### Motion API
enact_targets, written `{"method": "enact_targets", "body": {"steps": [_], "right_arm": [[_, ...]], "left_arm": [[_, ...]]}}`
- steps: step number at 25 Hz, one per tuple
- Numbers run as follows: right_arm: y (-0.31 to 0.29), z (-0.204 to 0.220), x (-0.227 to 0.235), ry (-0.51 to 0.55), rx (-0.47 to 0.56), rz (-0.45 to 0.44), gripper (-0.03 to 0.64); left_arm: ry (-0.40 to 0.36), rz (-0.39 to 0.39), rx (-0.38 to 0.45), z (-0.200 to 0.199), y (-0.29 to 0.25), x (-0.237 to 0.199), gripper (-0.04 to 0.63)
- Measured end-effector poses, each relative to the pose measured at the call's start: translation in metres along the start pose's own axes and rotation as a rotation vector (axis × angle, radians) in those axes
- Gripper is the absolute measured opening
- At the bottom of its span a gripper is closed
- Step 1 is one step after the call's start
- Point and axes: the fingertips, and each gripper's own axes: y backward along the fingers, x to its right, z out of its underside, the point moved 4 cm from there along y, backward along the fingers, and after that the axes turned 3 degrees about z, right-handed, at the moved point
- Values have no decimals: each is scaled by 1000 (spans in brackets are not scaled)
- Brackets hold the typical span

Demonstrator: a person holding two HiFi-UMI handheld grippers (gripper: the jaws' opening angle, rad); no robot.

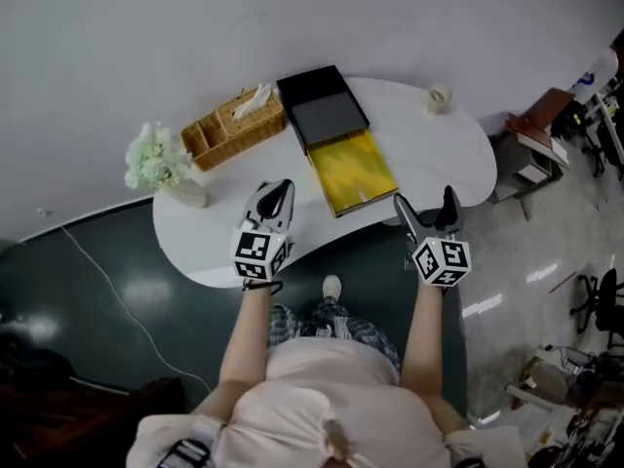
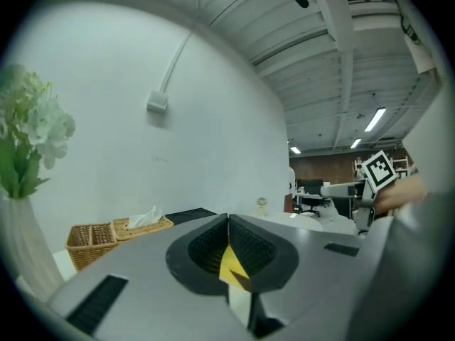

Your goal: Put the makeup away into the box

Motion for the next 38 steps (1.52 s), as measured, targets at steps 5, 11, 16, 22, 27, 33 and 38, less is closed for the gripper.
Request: {"method": "enact_targets", "body": {"steps": [5,11,16,22,27,33,38], "right_arm": [[-67,11,-50,19,-45,-205,549],[-126,19,-121,62,-108,-386,549],[-152,26,-168,80,-141,-502,549],[-173,44,-241,116,-213,-656,548],[-178,81,-292,152,-334,-748,548],[-180,139,-315,233,-538,-716,546],[-182,179,-315,281,-666,-663,530]], "left_arm": [[22,-159,-23,17,31,-42,28],[76,-289,-32,30,48,-91,28],[87,-347,-39,37,58,-111,28],[136,-428,-58,52,72,-129,28],[164,-453,-81,68,79,-131,28],[197,-473,-105,85,89,-132,28],[216,-483,-125,96,93,-131,28]]}}
